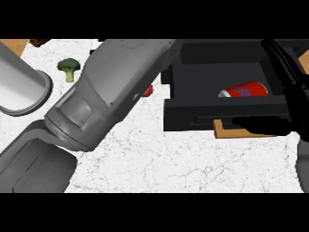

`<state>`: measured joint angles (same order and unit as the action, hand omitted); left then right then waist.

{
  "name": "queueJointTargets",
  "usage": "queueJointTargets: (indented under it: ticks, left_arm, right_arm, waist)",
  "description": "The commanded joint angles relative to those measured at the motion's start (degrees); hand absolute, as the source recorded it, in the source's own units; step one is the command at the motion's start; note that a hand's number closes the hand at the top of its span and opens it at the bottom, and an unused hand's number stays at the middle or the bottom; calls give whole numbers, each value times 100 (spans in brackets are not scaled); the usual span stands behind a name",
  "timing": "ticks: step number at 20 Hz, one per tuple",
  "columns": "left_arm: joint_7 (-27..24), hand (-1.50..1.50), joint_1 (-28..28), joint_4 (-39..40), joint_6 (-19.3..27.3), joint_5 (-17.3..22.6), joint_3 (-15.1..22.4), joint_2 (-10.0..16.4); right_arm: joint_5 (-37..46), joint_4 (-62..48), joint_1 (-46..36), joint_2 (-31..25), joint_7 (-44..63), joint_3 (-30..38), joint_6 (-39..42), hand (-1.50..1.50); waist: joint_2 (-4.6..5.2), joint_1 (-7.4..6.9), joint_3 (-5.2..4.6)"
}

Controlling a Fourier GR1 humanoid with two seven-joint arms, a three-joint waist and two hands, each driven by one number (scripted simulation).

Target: Pick up the can, place it into the drawer and close the drawer

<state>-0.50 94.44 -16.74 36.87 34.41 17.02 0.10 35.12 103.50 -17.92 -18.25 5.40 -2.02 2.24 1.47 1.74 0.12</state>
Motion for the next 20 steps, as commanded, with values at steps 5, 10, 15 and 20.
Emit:
queueJointTargets:
  ticks: [5, 10, 15, 20]
  left_arm:
    - [-90, -150, -238, -12, -163, -76, -14, -7]
    - [-68, -150, -252, -55, -392, -69, -263, 348]
    - [220, -150, -438, -333, -118, -271, -130, 335]
    - [342, -150, -623, -548, -439, -337, -147, 772]
  right_arm:
    - [1435, -1801, -949, 228, -70, -612, -582, -150]
    - [1783, -3132, -1190, 442, -787, -595, -1412, -150]
    - [2052, -4413, -1812, 728, -829, -359, -2054, -150]
    - [2429, -5512, -2571, 791, -784, -62, -2891, -150]
  waist:
    - [-69, -173, -8]
    - [-69, -247, -6]
    - [-114, -353, -7]
    - [-86, -413, -8]
